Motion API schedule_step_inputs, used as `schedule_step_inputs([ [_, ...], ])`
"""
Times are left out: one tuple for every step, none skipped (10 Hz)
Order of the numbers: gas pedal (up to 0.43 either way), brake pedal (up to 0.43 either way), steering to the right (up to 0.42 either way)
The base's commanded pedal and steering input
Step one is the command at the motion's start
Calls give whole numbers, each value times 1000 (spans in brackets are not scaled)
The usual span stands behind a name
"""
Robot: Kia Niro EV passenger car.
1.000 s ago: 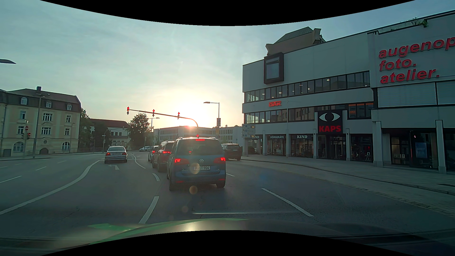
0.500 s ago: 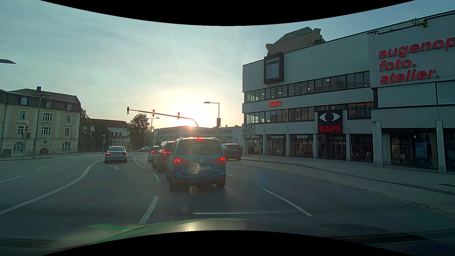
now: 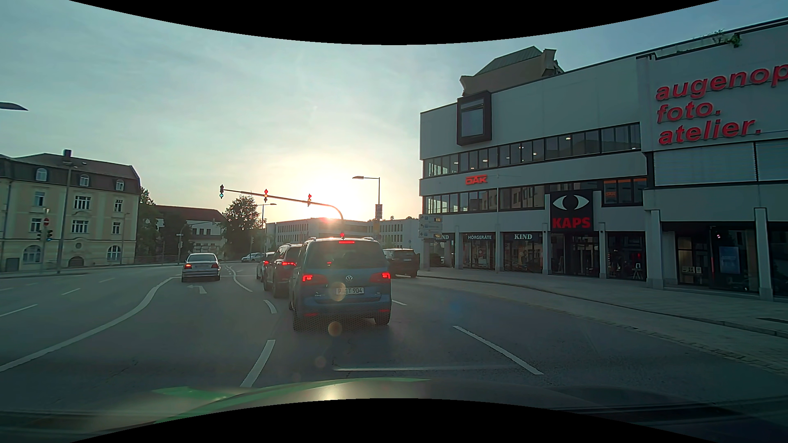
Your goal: Follow the waypoints while adhering to traffic rules and regulations
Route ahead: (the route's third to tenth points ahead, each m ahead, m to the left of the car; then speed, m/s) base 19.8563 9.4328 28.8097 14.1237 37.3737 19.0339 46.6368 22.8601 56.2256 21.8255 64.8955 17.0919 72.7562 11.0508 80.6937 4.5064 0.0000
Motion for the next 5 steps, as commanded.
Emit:
schedule_step_inputs([
  [0, 280, -113],
  [0, 280, -113],
  [0, 280, -113],
  [0, 280, -113],
  [0, 280, -113],
])
